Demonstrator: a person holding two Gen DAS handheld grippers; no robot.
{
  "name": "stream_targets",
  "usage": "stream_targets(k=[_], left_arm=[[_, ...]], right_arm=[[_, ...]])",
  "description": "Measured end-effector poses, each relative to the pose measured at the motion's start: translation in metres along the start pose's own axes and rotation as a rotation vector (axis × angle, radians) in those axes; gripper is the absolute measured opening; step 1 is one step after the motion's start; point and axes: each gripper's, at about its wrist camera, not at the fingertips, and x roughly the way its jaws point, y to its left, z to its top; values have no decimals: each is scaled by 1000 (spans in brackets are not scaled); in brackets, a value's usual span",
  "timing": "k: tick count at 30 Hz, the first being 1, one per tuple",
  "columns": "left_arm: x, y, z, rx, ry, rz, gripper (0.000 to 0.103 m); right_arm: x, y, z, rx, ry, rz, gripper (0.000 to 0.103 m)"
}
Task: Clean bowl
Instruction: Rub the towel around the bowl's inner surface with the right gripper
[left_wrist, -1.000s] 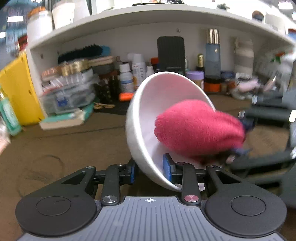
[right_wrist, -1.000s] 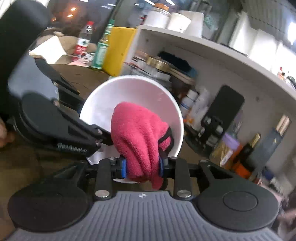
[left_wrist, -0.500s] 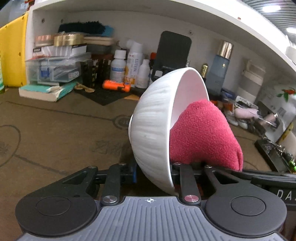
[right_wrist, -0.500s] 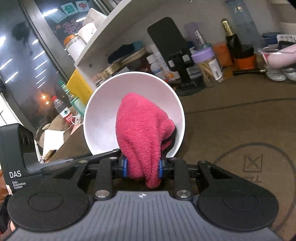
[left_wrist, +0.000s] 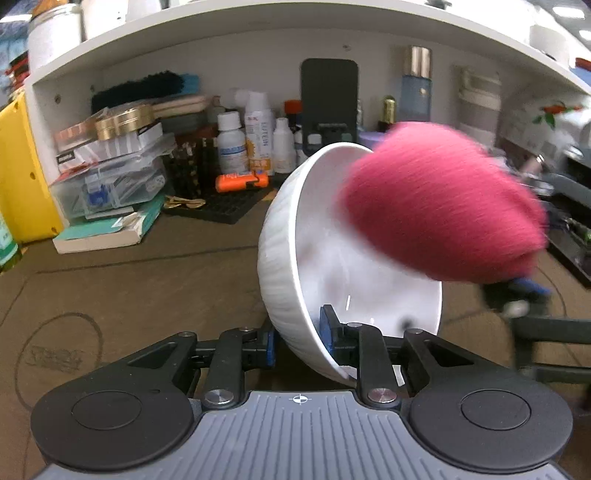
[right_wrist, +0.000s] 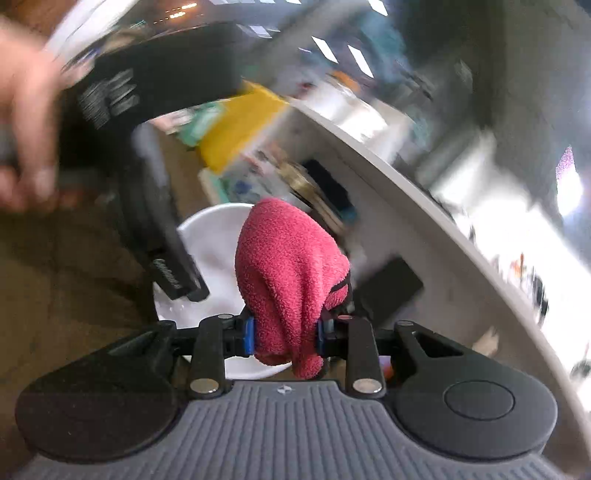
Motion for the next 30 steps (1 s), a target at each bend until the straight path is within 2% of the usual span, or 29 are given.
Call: stream_targets(k=[4,5,7,9,13,15,19,20,21,24,26,27,30], left_arm=[[-3,-2,-3,39,-5,-11,29],[-3,-2,-3,46,-9,-13,29],[-4,-5,-3,71,-19,-7,30],[-3,-11,1,108,-31,19,29],[2,-15,3,101,-35,32,29],[5,-17,1,80,-39,29,32],[10,-16,0,-3,-39,29,35],[11,-13,0,-40,-39,22,40],[13,-10,0,-82,-39,15,45],[20,-5,1,-172,-38,-14,45],[22,-7,1,-180,-44,-26,42],[23,-8,2,-181,-46,-33,37],[23,-7,2,-168,-46,-43,33]], right_arm=[[17,-1,-3,-5,52,16,30],[26,-5,-11,41,92,42,32],[28,-10,-15,110,98,67,32],[34,-38,-21,400,158,197,32],[41,-66,-45,789,181,383,32],[44,-73,-62,971,168,477,32],[44,-77,-85,1187,135,557,31],[44,-79,-91,1242,124,577,30],[44,-81,-94,1264,123,569,30],[43,-81,-94,1291,127,542,30],[44,-84,-96,1305,133,533,30],[44,-84,-96,1305,134,528,30],[37,-84,-92,1271,120,492,29]])
